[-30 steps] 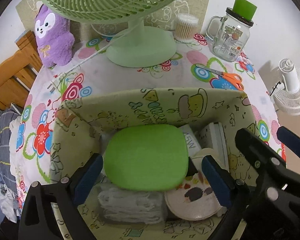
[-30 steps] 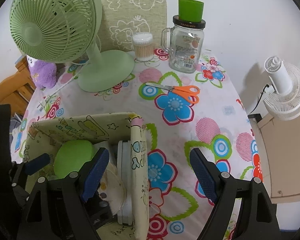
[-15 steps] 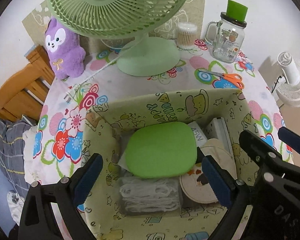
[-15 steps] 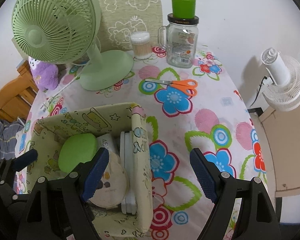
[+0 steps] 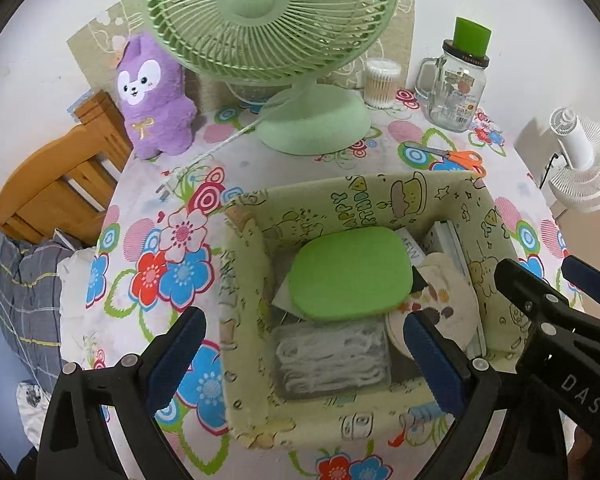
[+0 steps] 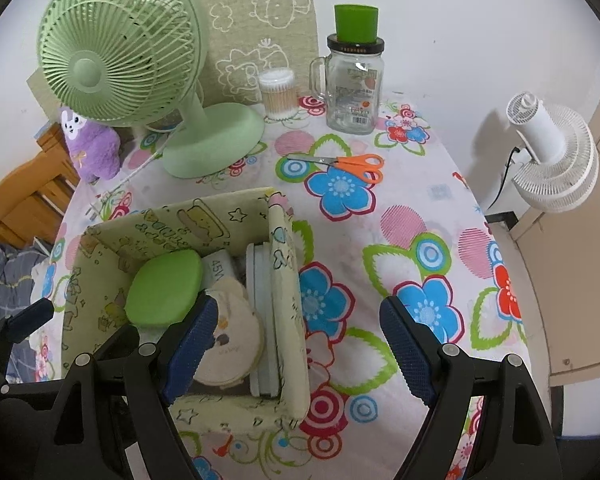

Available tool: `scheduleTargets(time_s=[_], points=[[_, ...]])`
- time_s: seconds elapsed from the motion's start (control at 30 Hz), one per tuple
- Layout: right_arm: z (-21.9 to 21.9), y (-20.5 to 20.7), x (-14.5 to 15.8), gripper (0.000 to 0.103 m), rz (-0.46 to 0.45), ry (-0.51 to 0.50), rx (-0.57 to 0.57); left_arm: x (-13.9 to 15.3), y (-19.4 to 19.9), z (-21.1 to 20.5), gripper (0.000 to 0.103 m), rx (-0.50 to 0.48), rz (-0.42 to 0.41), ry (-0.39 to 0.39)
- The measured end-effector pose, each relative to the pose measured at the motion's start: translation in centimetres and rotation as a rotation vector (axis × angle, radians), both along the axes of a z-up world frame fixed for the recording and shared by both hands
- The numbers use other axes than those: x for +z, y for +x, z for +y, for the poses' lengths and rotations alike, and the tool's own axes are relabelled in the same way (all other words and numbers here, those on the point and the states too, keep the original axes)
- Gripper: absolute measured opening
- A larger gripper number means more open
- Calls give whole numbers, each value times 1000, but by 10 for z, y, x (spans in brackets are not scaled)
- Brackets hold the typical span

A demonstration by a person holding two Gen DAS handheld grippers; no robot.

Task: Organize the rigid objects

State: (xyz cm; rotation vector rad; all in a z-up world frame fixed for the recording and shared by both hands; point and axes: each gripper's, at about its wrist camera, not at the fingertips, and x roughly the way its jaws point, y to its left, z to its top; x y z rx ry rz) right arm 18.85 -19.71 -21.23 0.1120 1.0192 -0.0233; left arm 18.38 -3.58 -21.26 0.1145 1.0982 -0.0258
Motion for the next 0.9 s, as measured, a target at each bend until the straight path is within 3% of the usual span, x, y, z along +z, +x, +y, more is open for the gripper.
scheduleTargets(time_s=[0.73,0.9], points=[[23,-81,37,85,-76,-5,-82,38,-62,48,100,-19,-98,-91],[26,-99,55,85,-114,-20,-58,55,-81,56,100,-8,-129,-125]])
